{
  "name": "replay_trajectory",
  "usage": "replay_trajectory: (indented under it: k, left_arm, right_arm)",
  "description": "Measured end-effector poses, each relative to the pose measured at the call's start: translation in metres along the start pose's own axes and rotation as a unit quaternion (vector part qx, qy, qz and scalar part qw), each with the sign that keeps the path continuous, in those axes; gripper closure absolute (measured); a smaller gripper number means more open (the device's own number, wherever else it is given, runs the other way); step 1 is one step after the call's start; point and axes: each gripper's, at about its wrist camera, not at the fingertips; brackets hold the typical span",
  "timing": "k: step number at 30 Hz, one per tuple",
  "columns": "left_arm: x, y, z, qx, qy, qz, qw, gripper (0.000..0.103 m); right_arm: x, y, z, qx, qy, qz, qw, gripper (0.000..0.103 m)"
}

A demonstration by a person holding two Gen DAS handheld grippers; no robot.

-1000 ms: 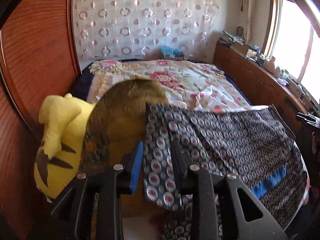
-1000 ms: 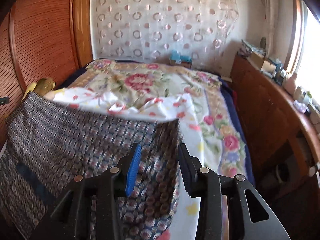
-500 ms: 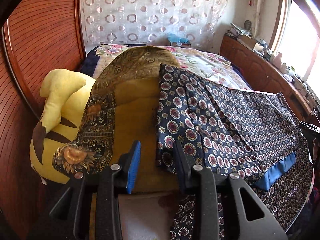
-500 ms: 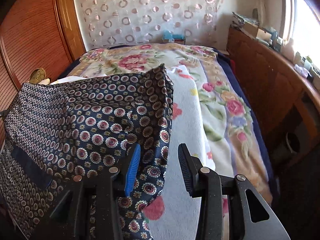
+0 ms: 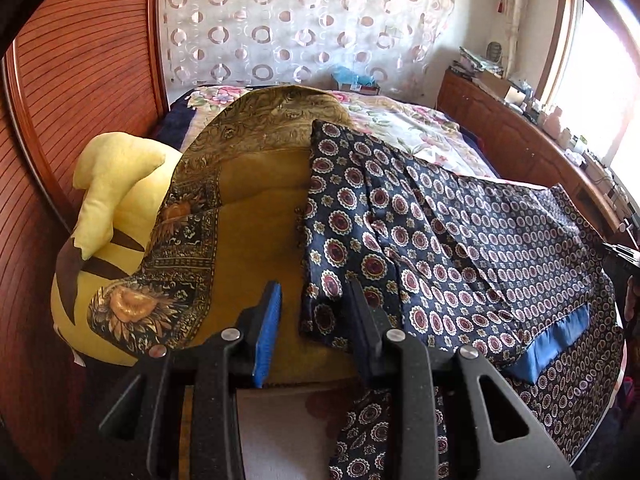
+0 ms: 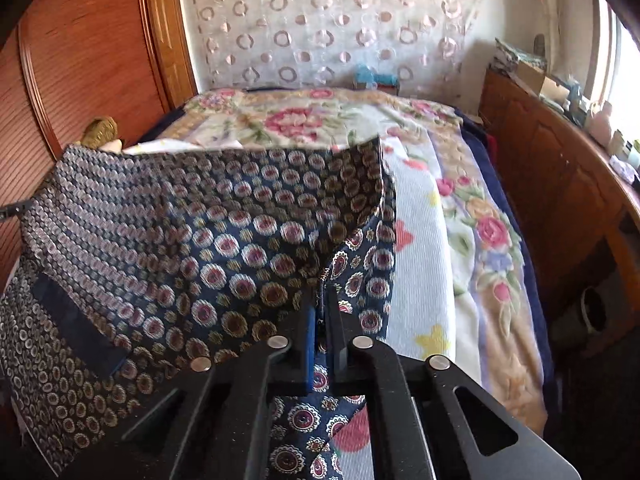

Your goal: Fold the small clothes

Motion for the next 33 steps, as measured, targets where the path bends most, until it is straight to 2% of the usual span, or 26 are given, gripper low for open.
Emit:
replay_trajectory:
  k: [3, 8, 14, 25, 29, 33]
  left_arm:
    - [-0.002, 0.003, 0.002, 0.01, 0.008, 0.008, 0.9999, 0.071]
    - [-0.008, 0.011, 0.004, 0.031, 0.014, 0.028, 0.999, 0.099]
    - [-0.025, 0.024, 0.003, 0.043, 0.038, 0.031, 0.9979, 0.102]
    - [-0.084, 0.034, 0.025, 0.062, 0.081, 0.058, 0.9931, 0.102]
    - [-0.1, 0.03, 0.041, 0.056, 0.08, 0.069, 0.9928, 0.102]
    - [-0.108, 0.025, 0.07, 0.046, 0.068, 0.068, 0.9943, 0.102]
  right_arm:
    - [-0.01, 0.001, -0.002, 0.003, 0.014, -0.006, 1.0, 0.101]
    - [-0.02, -0.003, -0.001, -0.004, 0.021, -0.004, 1.0, 0.102]
    - [-0.015, -0.009, 0.002, -0.003, 0.031, -0.005, 1.0, 0.102]
    - [-0.067, -0.008, 0.022, 0.002, 0.075, -0.021, 0.997, 0.102]
    - [-0.086, -0.008, 0.042, 0.008, 0.083, -0.029, 0.996, 0.102]
    - [-0.104, -0.008, 0.068, 0.018, 0.085, -0.041, 0.995, 0.102]
Point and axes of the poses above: each gripper's, at about its wrist camera, not at the fingertips, and x roughly the way its jaws point, y to its right, z to its underside, and after that the axes turned 7 degrees about -x, right-handed
